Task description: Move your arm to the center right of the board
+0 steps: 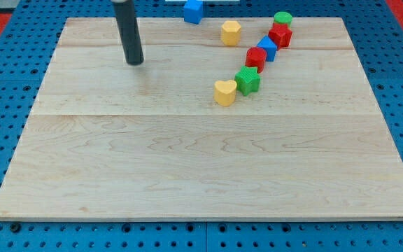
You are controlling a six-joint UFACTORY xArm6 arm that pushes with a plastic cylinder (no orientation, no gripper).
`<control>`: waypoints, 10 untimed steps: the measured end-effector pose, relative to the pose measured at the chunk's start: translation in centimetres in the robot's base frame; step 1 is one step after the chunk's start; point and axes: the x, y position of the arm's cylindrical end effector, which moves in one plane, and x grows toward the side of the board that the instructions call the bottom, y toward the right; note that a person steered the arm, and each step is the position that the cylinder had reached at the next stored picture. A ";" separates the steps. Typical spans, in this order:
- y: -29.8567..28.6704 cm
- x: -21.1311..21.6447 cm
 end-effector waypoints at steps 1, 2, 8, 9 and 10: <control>0.4 3.8; 3.1 10.0; 27.7 12.3; 27.9 12.4; 33.4 11.9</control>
